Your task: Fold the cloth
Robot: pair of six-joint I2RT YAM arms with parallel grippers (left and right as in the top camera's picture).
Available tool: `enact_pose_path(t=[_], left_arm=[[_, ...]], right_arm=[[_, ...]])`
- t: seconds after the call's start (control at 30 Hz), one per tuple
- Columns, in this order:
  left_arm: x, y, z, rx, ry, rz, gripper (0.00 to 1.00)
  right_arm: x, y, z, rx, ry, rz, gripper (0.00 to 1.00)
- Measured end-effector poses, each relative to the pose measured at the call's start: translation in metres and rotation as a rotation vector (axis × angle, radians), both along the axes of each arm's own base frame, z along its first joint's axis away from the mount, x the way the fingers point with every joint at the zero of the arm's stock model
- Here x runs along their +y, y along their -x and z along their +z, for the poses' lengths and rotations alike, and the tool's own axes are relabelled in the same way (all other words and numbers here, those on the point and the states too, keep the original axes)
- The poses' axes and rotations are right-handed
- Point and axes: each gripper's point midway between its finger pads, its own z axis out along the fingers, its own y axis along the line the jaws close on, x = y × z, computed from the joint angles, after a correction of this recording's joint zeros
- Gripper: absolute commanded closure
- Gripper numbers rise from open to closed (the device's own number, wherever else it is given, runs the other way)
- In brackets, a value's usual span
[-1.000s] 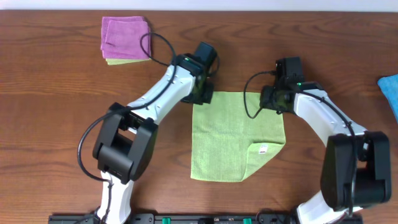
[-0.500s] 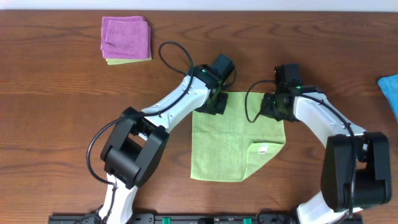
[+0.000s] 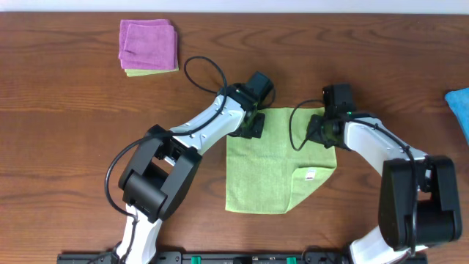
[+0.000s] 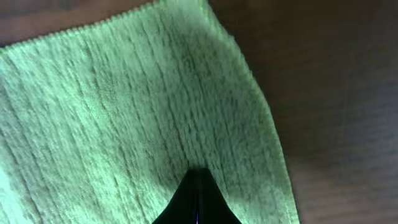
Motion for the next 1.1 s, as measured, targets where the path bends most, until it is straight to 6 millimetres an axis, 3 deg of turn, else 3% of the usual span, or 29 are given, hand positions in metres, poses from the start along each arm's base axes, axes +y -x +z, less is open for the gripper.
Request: enact_pose_path(t=[0.23, 0.57, 1.1], left_arm=[[0.001, -0.010, -0.007, -0.048, 0.013, 0.027, 0.94], [0.025, -0.035, -0.013, -0.059, 0.040, 0.110, 0.94], [0.020, -0.055, -0.012, -0.125, 0.074, 0.123, 0.94]], right_arm=[[0.003, -0.021, 0.007, -0.097, -0.011, 0.000, 0.98], [0.004, -0.037, 0.014, -0.170, -0.018, 0.004, 0.98], [0.011, -0.067, 0.002, -0.268, -0.035, 0.011, 0.99]])
